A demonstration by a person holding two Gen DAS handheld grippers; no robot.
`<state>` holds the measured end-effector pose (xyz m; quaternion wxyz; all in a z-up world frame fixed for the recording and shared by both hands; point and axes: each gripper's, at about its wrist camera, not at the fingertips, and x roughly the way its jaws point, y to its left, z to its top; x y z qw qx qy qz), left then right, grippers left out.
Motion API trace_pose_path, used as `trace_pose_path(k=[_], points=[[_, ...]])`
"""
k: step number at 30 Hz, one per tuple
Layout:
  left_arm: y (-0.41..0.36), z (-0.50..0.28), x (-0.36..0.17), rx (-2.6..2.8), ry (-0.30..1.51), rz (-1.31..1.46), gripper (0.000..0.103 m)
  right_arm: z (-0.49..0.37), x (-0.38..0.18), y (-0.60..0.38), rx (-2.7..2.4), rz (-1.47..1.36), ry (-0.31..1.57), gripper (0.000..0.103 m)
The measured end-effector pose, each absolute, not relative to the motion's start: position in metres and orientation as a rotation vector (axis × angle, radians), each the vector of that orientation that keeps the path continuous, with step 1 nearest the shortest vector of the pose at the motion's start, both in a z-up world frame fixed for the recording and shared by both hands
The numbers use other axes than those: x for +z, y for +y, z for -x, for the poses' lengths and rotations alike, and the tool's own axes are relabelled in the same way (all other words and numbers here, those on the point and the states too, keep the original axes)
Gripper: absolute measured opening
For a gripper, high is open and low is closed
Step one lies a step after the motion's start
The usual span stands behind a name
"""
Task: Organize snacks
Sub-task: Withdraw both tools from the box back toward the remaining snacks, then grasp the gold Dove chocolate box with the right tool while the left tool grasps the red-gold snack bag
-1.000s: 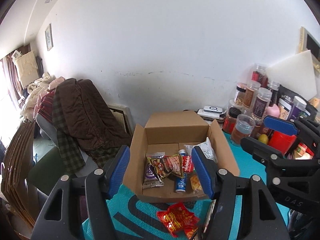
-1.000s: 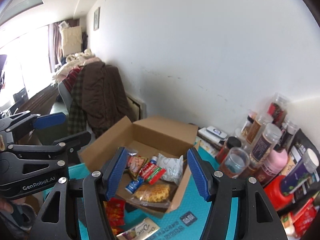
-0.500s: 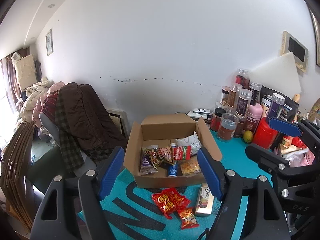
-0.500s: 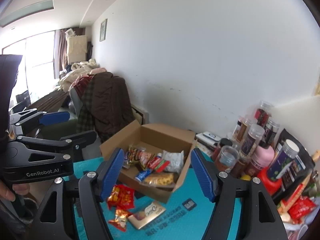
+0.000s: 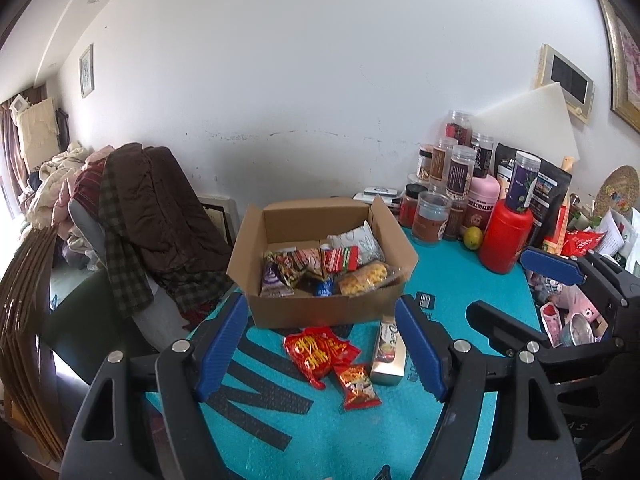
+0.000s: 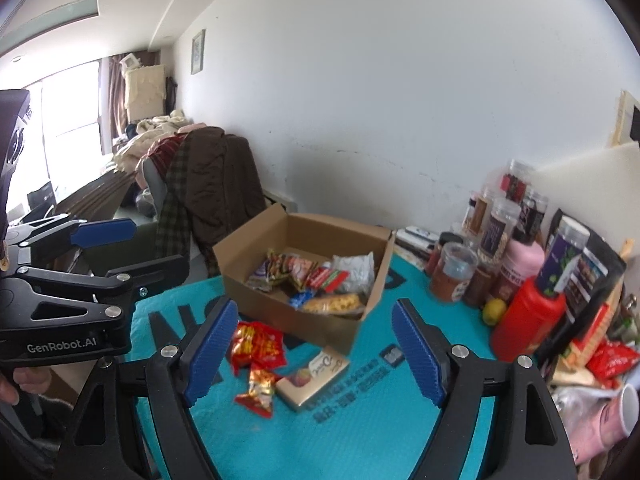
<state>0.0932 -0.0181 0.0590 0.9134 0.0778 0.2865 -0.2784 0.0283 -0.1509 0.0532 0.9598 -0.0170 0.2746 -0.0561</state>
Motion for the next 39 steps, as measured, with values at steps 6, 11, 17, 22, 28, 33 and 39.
trace_pose_path(k=[6, 11, 17, 22, 28, 33, 39], points=[[-0.017, -0.088, 0.031, -0.565, 0.637, -0.16, 0.076, -0.024, 0.024, -0.149, -0.145, 0.029, 0.611, 0.08], [-0.016, -0.089, 0.009, -0.583, 0.704, -0.153, 0.076, -0.019, 0.0, -0.151, -0.159, -0.006, 0.651, 0.08], [-0.014, -0.087, -0.013, -0.586, 0.746, -0.147, 0.076, -0.019, -0.024, -0.152, -0.173, -0.025, 0.709, 0.08], [-0.014, -0.088, -0.034, -0.561, 0.793, -0.157, 0.076, -0.025, -0.043, -0.154, -0.177, -0.049, 0.758, 0.08], [-0.013, -0.094, -0.051, -0.524, 0.822, -0.169, 0.076, -0.038, -0.065, -0.153, -0.172, -0.058, 0.805, 0.08], [-0.015, -0.102, -0.067, -0.517, 0.854, -0.169, 0.076, -0.054, -0.082, -0.154, -0.152, -0.077, 0.853, 0.08], [-0.021, -0.115, -0.081, -0.482, 0.874, -0.202, 0.076, -0.074, -0.1, -0.155, -0.143, -0.056, 0.894, 0.08]])
